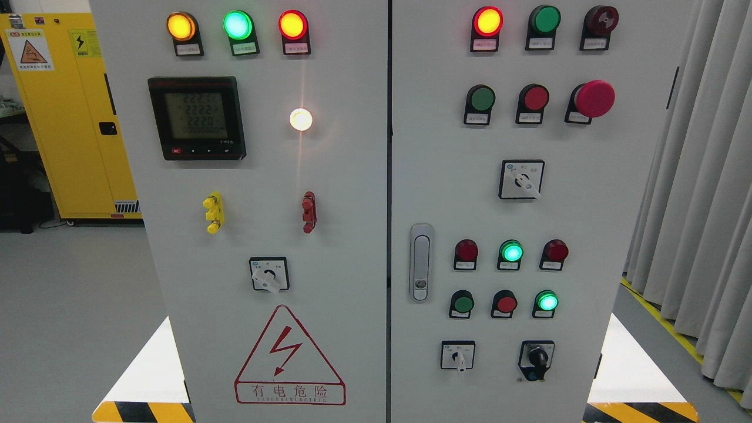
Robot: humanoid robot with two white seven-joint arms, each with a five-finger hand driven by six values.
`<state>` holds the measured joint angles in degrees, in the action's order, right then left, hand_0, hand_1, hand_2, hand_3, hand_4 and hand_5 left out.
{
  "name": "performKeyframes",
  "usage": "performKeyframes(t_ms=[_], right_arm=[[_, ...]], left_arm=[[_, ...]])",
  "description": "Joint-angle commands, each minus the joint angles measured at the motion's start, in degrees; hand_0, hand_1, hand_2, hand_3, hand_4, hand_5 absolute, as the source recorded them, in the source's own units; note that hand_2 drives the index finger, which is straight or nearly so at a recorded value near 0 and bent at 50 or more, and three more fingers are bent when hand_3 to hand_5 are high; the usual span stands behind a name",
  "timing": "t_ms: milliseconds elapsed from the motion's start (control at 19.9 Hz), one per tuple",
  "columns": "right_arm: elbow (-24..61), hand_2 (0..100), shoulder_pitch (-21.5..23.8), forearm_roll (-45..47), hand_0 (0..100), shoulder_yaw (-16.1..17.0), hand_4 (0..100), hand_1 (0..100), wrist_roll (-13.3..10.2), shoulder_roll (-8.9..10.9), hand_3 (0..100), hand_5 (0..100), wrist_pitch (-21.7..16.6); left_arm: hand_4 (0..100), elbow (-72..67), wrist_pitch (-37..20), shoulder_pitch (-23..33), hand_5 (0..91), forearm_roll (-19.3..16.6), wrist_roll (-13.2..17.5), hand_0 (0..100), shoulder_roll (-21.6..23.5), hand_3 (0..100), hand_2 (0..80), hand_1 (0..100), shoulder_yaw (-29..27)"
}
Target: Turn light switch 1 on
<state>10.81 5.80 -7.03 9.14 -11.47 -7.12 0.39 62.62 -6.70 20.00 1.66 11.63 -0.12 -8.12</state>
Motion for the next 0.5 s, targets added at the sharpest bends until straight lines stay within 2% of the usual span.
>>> performKeyframes(t_ms=[0,201,451], right_arm=[[0.0,4,0.0,0.0,0,0.0,0,50,0.05,0.0,0,0,0.05],[0.0,4,0.0,0.0,0,0.0,0,50,0.05,0.0,0,0,0.05],[0.0,4,0.0,0.0,0,0.0,0,50,0.05,0.0,0,0,0.05]], left_arm=[[1,-34.83,0.02,-1.71,0.0,-2.89,2.35,31,0.56,0,0.0,37,-0.32],[0,-38.62,0.19,-2.42,0.0,-2.98,1.99,34,0.21,0,0.0,34,0.03],[0,-48.37,0.19,-5.67,0.0,-3.33,2.08,38,0.21,0,0.0,31,5.73]])
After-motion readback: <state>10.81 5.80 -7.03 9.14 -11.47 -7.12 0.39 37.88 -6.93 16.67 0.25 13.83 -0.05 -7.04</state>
